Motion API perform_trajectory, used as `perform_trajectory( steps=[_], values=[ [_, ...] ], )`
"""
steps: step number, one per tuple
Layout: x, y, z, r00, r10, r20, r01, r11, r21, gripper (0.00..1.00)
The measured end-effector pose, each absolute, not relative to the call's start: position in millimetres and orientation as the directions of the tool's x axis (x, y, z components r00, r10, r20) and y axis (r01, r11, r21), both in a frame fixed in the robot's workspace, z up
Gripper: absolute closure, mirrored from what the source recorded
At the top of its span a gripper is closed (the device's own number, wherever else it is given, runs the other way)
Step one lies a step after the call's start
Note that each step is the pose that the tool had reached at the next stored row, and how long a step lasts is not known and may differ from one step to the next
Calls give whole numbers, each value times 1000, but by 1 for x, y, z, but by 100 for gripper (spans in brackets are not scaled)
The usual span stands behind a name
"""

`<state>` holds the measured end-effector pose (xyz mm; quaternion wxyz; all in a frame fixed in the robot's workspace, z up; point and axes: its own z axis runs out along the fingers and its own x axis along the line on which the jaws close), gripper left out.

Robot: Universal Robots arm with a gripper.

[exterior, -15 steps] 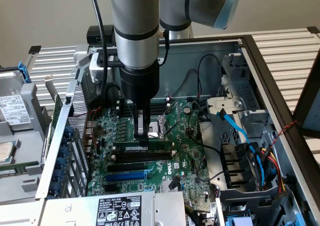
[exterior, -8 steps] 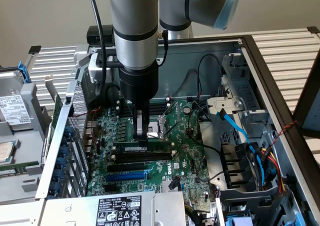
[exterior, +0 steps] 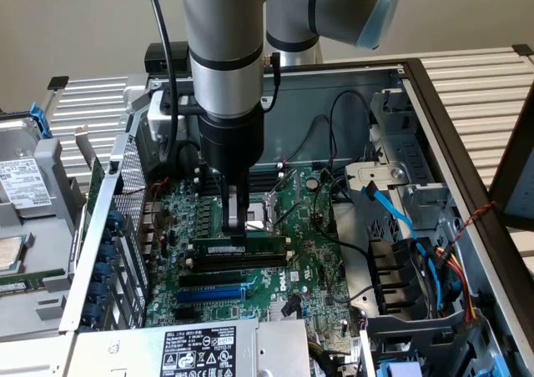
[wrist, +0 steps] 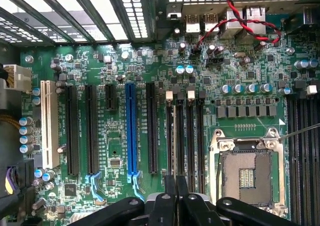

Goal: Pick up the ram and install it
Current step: 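Insert the ram into the slot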

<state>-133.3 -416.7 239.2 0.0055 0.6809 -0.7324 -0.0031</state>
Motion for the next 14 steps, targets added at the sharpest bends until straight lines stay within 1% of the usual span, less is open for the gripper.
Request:
perform_trajectory(
  steps=[14],
  values=[
    [-135, -417, 239, -63, -998, 4, -998, 63, 12, 88]
  ],
)
